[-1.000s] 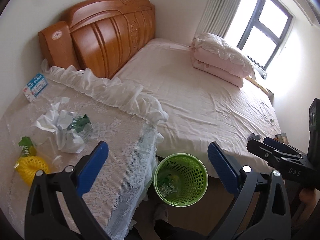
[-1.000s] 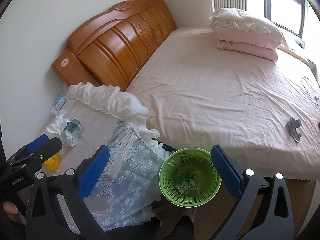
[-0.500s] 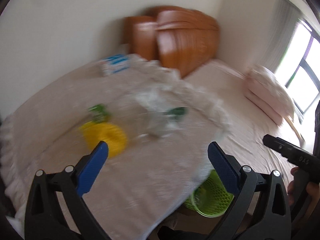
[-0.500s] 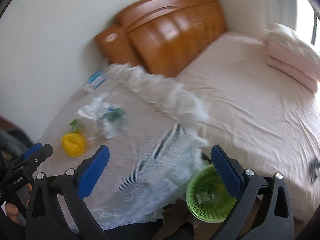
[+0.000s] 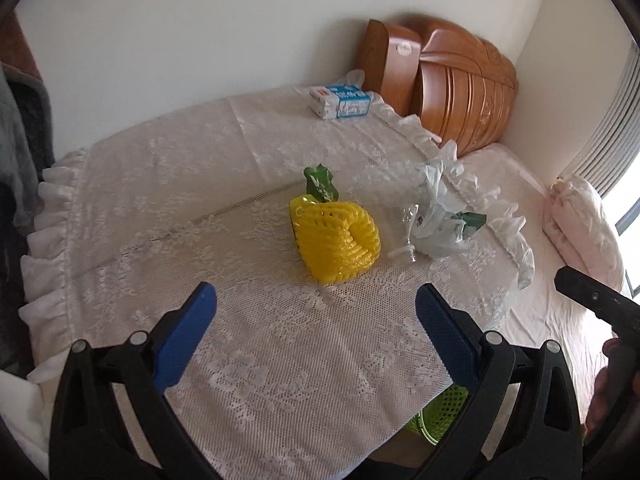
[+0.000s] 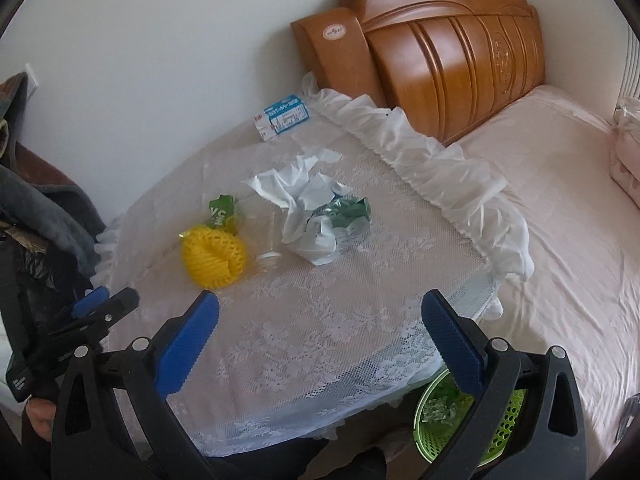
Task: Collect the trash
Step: 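Swing both tools back over the remaining trash on the bed, then grasp the yellow mesh fruit net with left tool while right tool grasps green chip bag, then carry the yellow net and green chip bag over the wastebasket with both tools, then open the left tool over the basket while right tool releases the chip bag, then swing both tools back over the bottle and tissue on the bed, then grasp the clear plastic bottle with left tool while right tool grasps white tissue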
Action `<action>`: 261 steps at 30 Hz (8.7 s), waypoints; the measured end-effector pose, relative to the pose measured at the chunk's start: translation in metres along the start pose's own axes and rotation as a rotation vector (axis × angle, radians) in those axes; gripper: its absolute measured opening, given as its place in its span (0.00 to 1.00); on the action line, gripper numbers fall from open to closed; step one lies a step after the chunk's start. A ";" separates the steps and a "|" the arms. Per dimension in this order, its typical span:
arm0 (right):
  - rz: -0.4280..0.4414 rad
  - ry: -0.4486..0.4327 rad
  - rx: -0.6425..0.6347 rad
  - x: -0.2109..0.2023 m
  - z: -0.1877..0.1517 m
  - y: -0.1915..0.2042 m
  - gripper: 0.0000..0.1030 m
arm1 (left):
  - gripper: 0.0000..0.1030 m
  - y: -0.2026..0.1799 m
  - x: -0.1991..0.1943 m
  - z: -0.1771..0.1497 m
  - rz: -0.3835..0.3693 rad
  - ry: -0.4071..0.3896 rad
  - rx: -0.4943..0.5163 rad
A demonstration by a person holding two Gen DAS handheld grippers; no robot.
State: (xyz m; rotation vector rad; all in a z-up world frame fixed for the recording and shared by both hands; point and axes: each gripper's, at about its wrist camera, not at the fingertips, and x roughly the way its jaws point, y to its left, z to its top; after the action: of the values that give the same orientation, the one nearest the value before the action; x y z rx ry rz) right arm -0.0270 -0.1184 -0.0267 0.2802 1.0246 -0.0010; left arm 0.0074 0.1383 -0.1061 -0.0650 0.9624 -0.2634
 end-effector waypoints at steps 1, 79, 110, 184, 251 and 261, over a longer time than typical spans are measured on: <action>-0.005 0.006 0.005 0.002 -0.001 -0.001 0.98 | 0.92 -0.001 0.004 0.001 -0.009 0.006 0.003; -0.133 0.162 -0.174 0.237 0.056 0.169 0.37 | 0.35 0.125 0.018 0.027 0.015 0.046 -0.111; -0.427 -0.258 0.348 -0.144 -0.083 -0.121 0.38 | 0.35 -0.220 -0.021 -0.014 -0.460 0.051 0.542; -0.361 0.027 0.687 -0.055 -0.194 -0.228 0.89 | 0.92 -0.264 0.025 -0.051 -0.349 0.221 0.591; -0.232 0.059 0.206 -0.012 -0.024 -0.070 0.98 | 0.68 -0.082 0.162 0.067 -0.018 0.136 0.174; -0.226 0.071 0.181 0.004 -0.007 -0.068 0.98 | 0.60 -0.073 0.172 0.073 -0.042 0.137 0.118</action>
State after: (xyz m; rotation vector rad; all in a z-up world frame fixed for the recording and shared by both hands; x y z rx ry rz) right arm -0.0397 -0.1818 -0.0488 0.3299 1.1245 -0.2909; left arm 0.1465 0.0197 -0.1897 0.0419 1.0808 -0.3666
